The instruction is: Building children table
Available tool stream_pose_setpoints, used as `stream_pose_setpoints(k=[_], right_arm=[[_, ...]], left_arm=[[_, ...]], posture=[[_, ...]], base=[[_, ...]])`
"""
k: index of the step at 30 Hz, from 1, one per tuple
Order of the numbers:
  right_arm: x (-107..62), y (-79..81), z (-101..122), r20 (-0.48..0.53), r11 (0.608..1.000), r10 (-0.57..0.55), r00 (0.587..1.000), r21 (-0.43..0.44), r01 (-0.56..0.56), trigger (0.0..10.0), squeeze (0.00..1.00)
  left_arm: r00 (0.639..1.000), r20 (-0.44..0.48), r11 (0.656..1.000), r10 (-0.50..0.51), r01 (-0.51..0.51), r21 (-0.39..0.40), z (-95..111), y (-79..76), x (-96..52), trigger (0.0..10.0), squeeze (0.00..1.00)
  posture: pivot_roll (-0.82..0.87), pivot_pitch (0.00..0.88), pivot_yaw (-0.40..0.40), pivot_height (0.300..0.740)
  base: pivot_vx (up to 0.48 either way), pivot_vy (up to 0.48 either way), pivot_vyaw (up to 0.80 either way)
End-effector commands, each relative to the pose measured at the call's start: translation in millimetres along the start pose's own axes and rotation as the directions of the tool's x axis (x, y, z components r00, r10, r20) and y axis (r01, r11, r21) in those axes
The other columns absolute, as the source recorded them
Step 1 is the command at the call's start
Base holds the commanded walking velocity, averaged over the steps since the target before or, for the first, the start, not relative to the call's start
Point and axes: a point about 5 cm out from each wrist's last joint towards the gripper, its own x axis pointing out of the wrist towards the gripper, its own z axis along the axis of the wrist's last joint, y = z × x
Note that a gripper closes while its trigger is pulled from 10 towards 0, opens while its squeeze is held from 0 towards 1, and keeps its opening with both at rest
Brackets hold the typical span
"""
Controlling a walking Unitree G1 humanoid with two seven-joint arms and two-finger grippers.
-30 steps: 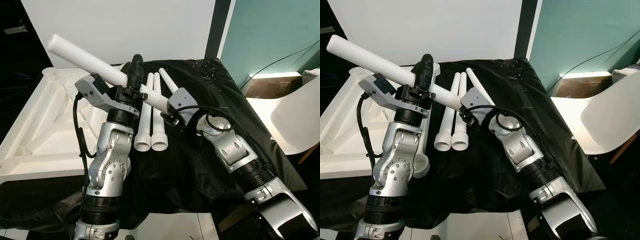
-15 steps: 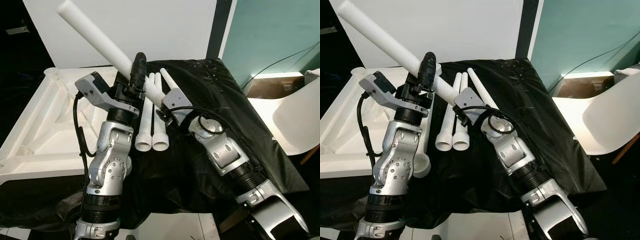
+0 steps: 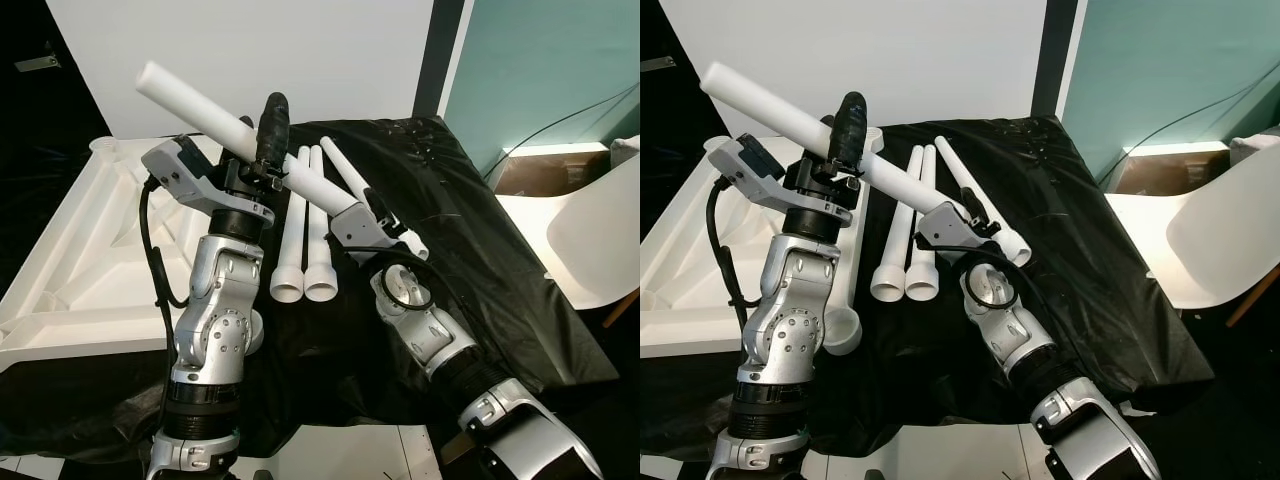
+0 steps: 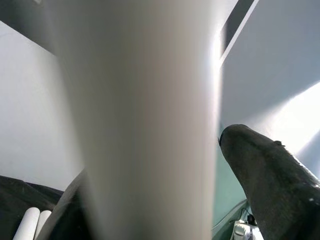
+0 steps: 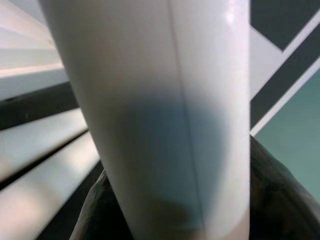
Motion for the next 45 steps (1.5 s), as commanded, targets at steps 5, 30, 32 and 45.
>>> stream_pose_setpoints(k=[5,30,32,45], right_arm=[[3.0,6.9,15.8,0.108,1.0,-0.011,0.994,-0.021,0.013,0.0,0.0],[10.1,-0.2,20.4,0.167,0.996,-0.057,0.984,-0.065,0.069,10.0,0.24],[12.3,-1.6,18.7,0.114,1.0,-0.03,0.993,-0.004,0.031,10.0,1.0],[21.1,-25.3,27.2,0.045,0.836,0.512,0.858,0.206,-0.509,10.0,0.0]], left_arm=[[0.997,-0.006,0.997,-0.078,0.078,0.017,-1.0,-6.4,-2.1,0.0,0.0],[0.995,0.004,0.995,-0.099,0.099,-0.002,-4.5,-10.9,-4.9,0.0,0.0],[0.995,0.003,0.995,-0.099,0.099,0.0,-4.5,-10.9,-5.4,0.0,0.0],[0.995,0.001,0.995,-0.102,0.102,0.01,-5.3,-9.9,-5.7,0.0,0.0]], posture=[[0.0,0.0,0.028,0.74],[-0.02,0.0,0.011,0.74],[-0.02,0.0,0.011,0.74],[-0.03,0.0,0.01,0.74]], base=[[0.0,0.0,0.0],[0.0,0.0,0.0],[0.0,0.0,0.0],[0.0,0.0,0.0]])
